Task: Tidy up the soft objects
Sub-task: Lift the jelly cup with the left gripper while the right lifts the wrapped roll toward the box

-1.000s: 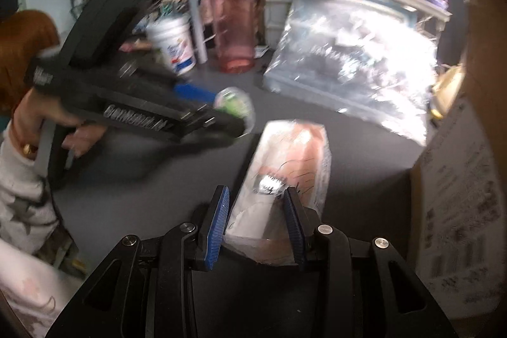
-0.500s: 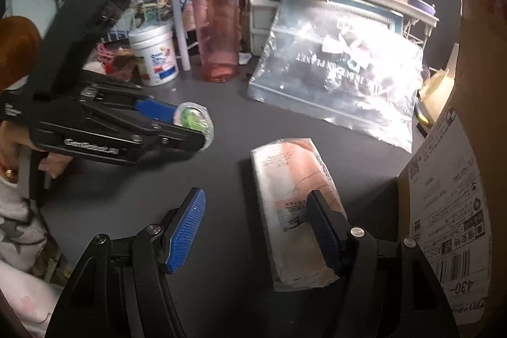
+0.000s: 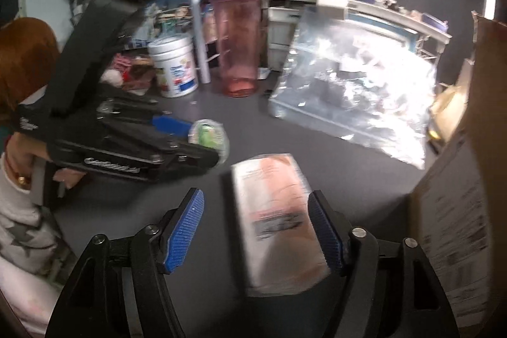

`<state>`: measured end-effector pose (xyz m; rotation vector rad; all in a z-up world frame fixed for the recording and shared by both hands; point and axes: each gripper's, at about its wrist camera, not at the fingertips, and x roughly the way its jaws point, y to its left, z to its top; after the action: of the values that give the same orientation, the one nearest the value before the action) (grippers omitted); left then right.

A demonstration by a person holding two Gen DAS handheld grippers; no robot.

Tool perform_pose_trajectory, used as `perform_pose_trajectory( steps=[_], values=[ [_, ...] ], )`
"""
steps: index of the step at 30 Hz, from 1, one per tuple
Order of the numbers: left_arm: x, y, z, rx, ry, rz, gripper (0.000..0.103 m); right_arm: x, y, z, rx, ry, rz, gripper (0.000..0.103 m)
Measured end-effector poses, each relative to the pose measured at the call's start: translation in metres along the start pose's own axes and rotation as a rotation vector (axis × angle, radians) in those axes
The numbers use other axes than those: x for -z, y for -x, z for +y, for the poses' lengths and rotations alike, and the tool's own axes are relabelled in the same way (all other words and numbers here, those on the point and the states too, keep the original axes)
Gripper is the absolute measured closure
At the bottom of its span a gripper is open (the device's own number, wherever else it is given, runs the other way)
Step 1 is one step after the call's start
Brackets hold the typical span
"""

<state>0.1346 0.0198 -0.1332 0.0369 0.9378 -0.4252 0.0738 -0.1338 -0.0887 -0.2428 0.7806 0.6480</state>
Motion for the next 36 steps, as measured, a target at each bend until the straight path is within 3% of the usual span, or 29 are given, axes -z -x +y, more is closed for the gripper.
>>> perform_pose_trajectory(
  steps=[1, 2, 8, 9, 11, 14, 16, 27, 36],
  values=[
    [0.0, 0.0, 0.0, 0.0, 0.001, -0.002, 0.066, 0.0, -0.004, -0.003, 0.016, 0.001, 0.016, 0.024],
    [0.001, 0.0, 0.001, 0.001, 0.002, -0.003, 0.066, 0.001, -0.009, -0.007, 0.028, 0.003, 0.041, 0.022],
    [0.002, 0.001, 0.003, 0.003, 0.005, -0.006, 0.066, 0.01, -0.029, -0.018, 0.015, -0.003, 0.107, 0.024],
    [0.002, 0.001, 0.003, 0.003, 0.005, -0.006, 0.066, 0.01, -0.028, -0.017, 0.018, 0.004, 0.101, 0.029],
    [0.002, 0.002, 0.003, 0.005, 0.007, -0.01, 0.066, 0.009, -0.026, -0.015, 0.013, 0.013, 0.093, 0.053],
    [0.001, 0.009, 0.003, 0.006, 0.009, -0.027, 0.066, 0.008, -0.025, -0.012, 0.015, 0.016, 0.092, 0.069],
    [0.001, 0.017, 0.001, 0.003, 0.01, -0.047, 0.067, 0.007, -0.021, -0.009, 0.018, 0.019, 0.077, 0.073],
    [-0.007, 0.093, -0.028, -0.041, -0.029, -0.217, 0.067, -0.012, 0.056, 0.015, 0.037, 0.07, -0.13, 0.073],
    [-0.032, 0.14, -0.073, -0.052, -0.093, -0.334, 0.067, -0.034, 0.137, 0.005, 0.105, 0.091, -0.337, 0.073]
  ],
)
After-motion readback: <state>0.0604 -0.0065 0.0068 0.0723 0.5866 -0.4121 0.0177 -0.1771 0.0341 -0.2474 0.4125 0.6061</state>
